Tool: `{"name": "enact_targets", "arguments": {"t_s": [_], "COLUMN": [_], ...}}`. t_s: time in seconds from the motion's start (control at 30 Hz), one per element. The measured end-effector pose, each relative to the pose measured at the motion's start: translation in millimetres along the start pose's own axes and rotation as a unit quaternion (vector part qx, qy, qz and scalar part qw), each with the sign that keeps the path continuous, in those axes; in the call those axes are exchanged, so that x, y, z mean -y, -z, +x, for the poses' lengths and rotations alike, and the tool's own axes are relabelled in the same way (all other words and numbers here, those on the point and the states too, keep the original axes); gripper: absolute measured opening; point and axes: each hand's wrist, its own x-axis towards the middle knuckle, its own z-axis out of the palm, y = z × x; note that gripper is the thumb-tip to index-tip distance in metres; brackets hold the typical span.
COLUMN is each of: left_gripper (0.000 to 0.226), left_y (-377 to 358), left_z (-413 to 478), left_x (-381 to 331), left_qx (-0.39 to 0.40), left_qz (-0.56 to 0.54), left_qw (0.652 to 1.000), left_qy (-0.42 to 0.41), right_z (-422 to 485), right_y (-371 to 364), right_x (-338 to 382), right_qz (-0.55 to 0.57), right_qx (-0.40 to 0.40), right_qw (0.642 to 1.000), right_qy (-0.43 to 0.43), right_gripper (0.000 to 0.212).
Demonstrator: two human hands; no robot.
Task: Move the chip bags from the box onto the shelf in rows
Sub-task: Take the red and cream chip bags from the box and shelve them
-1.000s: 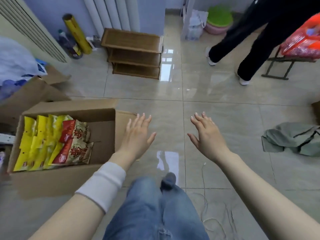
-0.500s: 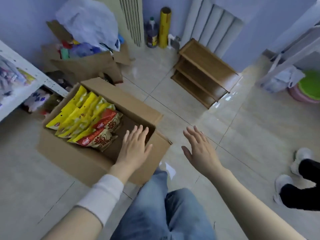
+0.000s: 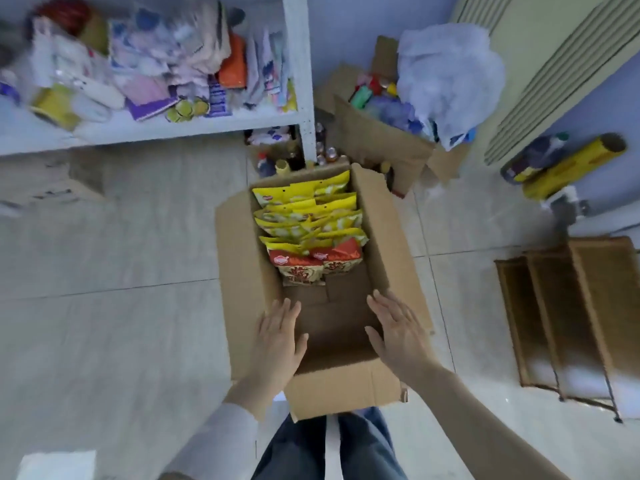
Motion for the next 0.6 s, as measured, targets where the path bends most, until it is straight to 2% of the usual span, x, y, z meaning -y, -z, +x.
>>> {"name": "enact_targets", "arguments": {"t_s": [0.13,0.27,0.33,0.47,0.6], "left_gripper": [0.055,0.057,0.057,0.057,0.04], "left_y": [-18,-38,-52,-95,-127], "left_z": [3,9,21,88,172], "left_x": [5,6,9,39,73], "left_qx": [0.012,0.016,0.007,-0.103,-0.207], "left_qz": [-0.005,-0.004,-0.007,-0.013,0.019], "left_qw": [0.998,0.997,0.998,0.995,0.975], "left_qy": [0.053,0.074,0.067,0.008,-0.081], "right_z": [32,41,53,116,191], "right_y": [-10,-30,-46,-92,-131], "right_x": [-3,-11,-16,-39,-60], "right_qz": [0.012,-0.017,-0.029,-0.047,-0.046], "right_qx": [0.016,0.072,0.069,-0.015,-0.125], "right_qw": [0.998,0.993,0.991,0.988,0.974], "right_qy": [0.066,0.096,0.109,0.148,0.182], "right_gripper": [0.05,0.052,0.052,0.051,0.049]}}
